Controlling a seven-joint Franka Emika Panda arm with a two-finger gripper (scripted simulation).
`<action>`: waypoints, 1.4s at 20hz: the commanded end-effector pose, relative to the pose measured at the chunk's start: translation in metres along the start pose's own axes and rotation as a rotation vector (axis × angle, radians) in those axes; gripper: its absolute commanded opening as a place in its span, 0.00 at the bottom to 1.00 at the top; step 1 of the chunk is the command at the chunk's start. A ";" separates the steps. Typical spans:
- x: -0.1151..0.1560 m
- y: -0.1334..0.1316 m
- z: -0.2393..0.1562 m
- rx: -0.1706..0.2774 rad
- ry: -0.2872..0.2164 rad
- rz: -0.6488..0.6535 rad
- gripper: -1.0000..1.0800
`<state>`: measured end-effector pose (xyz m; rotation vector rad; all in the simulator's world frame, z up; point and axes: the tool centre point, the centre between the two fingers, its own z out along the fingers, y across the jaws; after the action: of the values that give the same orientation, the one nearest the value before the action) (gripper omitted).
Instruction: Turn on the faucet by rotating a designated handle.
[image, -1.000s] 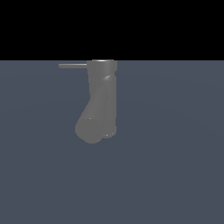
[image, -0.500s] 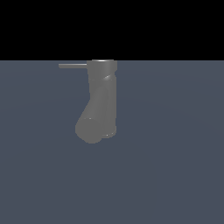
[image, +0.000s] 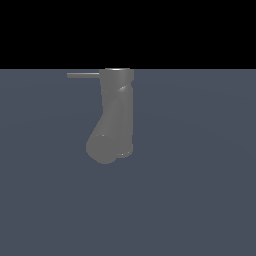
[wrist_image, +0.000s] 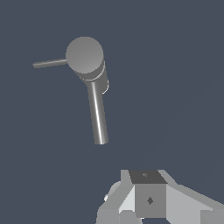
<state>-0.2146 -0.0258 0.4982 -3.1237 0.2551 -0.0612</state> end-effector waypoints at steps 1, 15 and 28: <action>0.008 -0.004 0.003 0.004 -0.002 0.039 0.00; 0.069 -0.041 0.031 0.020 -0.020 0.334 0.00; 0.121 -0.082 0.070 0.020 -0.037 0.618 0.00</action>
<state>-0.0859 0.0313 0.4381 -2.8879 1.1302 -0.0034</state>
